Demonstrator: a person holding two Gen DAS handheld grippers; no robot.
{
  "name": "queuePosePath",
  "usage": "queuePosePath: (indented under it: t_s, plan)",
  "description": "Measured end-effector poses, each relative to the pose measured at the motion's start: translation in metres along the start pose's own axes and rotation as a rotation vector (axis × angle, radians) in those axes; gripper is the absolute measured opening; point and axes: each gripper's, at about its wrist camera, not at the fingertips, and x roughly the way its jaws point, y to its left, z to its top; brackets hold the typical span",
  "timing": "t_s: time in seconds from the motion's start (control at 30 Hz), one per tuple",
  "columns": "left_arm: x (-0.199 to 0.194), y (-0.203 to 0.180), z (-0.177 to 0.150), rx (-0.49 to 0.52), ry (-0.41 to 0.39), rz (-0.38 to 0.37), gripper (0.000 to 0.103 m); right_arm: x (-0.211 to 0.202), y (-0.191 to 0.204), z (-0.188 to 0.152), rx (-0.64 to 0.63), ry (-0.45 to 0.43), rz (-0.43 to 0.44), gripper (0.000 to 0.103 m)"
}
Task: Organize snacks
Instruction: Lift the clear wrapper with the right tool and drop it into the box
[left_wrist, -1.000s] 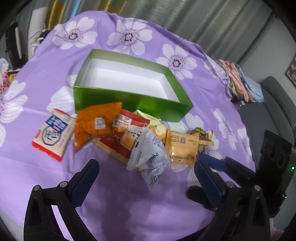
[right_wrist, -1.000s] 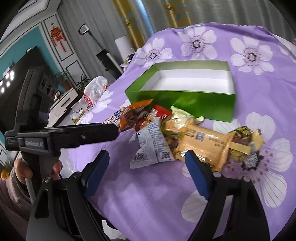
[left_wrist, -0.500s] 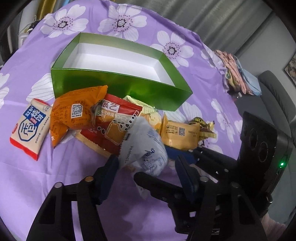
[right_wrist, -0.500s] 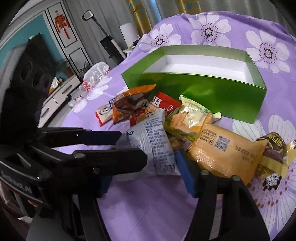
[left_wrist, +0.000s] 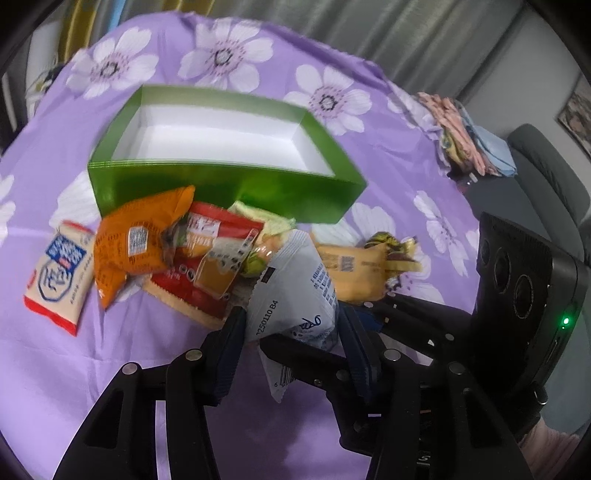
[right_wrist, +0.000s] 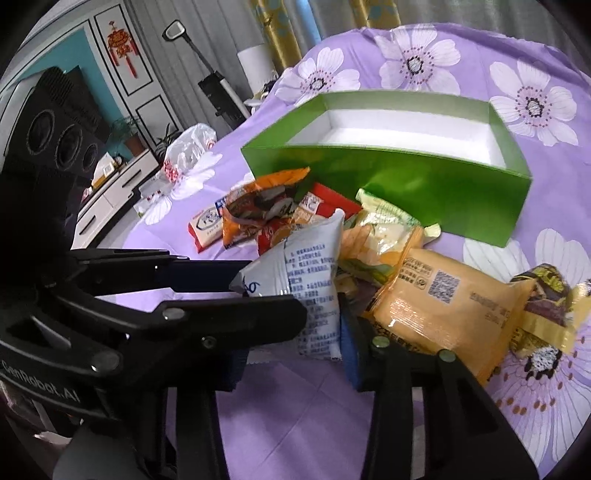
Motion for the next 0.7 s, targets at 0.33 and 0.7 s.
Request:
queuePosePath:
  t_s: [0.33, 0.7]
  plan:
    - [-0.036, -0.034, 0.029, 0.126, -0.128, 0.033, 0.052, -0.044, 0.008, 0.029, -0.037, -0.152, -0.015, 0.042]
    - [-0.037, -0.042, 0.072, 0.188, -0.207, 0.054, 0.052, -0.050, -0.005, 0.070, -0.056, -0.243, -0.048, 0.042]
